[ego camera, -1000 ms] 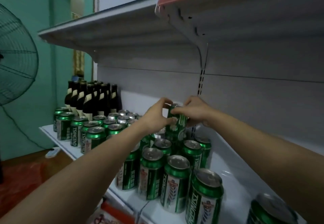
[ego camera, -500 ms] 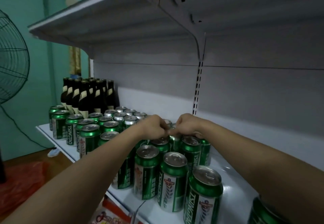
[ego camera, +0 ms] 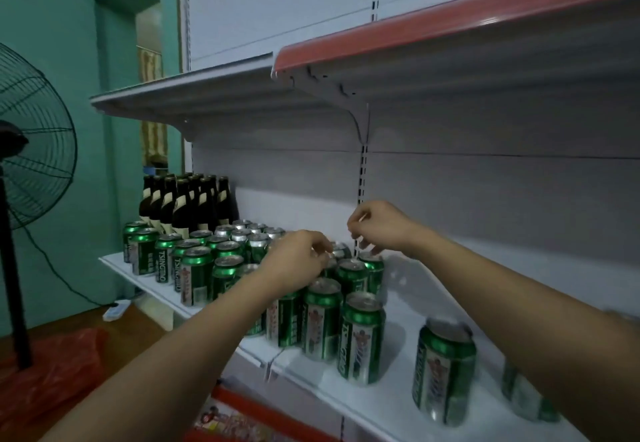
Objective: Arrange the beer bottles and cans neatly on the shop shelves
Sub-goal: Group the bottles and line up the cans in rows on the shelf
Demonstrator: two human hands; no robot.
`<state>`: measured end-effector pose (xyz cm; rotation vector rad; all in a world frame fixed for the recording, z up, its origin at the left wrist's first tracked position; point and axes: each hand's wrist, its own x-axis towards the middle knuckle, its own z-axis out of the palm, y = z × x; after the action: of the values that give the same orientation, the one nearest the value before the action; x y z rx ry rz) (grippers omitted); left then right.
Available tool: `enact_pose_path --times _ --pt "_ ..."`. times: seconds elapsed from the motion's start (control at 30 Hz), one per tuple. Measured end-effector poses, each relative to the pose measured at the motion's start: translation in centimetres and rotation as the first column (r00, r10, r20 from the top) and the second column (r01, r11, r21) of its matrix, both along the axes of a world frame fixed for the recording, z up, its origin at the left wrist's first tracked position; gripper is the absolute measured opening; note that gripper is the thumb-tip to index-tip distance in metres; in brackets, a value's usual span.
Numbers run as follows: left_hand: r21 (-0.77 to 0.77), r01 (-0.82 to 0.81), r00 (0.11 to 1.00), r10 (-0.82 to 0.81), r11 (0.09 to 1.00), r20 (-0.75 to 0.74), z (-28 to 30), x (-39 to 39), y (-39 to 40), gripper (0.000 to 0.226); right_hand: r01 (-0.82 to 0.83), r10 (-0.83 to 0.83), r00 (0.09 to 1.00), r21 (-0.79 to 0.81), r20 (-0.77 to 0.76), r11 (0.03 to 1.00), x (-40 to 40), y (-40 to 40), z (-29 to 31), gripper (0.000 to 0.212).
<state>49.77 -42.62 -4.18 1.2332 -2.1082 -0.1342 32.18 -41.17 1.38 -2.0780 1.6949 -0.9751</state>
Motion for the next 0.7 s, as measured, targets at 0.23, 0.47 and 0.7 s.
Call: enact_pose_path --times 0.23,0.47,0.7 --pt "-0.110 0.200 0.961 -0.216 0.974 -0.171 -7.8 -0.6 9.0 0.014 0.155 -0.153 0.988 -0.314 0.031 0.937 -2.6 10.2 -7.3 0.012" --pt "-0.112 0.371 0.855 -0.292 0.922 0.428 -14.3 -4.0 11.0 0.069 0.392 -0.205 0.905 -0.543 0.374 0.743 -5.7 14.9 -13.1 0.014" --pt "-0.535 0.413 0.890 -0.204 0.737 0.407 -19.6 -5.8 9.1 0.048 0.342 -0.166 0.886 -0.367 0.433 0.865 -5.9 13.7 -17.4 0.017"
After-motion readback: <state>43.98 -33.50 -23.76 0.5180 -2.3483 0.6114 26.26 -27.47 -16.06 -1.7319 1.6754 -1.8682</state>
